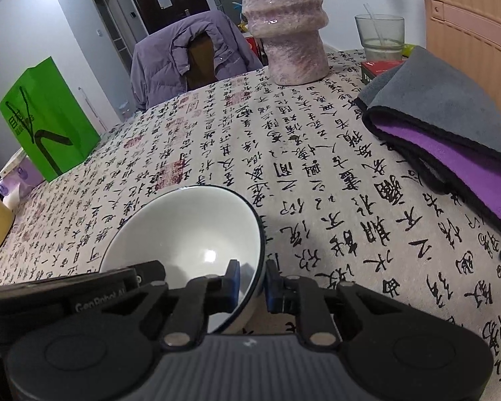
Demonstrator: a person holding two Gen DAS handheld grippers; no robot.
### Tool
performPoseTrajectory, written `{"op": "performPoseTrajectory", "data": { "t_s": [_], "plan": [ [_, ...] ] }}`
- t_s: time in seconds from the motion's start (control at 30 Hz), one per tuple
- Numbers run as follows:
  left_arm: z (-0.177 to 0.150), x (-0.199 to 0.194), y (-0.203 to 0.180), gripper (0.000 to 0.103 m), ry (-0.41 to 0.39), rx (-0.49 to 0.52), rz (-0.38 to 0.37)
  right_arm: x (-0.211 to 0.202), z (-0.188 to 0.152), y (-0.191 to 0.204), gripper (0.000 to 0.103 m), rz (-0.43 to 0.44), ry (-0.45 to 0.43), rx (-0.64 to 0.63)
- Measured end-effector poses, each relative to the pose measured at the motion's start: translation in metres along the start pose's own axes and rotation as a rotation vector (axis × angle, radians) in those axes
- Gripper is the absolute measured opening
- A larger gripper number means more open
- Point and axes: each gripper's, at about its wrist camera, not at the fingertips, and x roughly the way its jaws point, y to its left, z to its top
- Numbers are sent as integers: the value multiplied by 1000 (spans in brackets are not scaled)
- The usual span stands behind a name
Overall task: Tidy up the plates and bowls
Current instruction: 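Lift the white bowl off the table with both grippers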
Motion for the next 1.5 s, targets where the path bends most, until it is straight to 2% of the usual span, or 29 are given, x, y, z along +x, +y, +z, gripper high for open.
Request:
{"op": "performPoseTrajectory", "data": {
  "t_s": [0.43, 0.8, 1.5],
  "plan": [
    [-1, -8, 2, 15, -18, 12, 1, -9, -5, 3, 15, 12, -43, 29],
    [-6, -33, 4, 15, -80, 28, -4, -30, -11, 10, 15, 29, -108, 35],
    [-15, -72, 31, 15, -131, 7, -5, -60, -26, 48, 15, 46, -165, 2]
  ]
}}
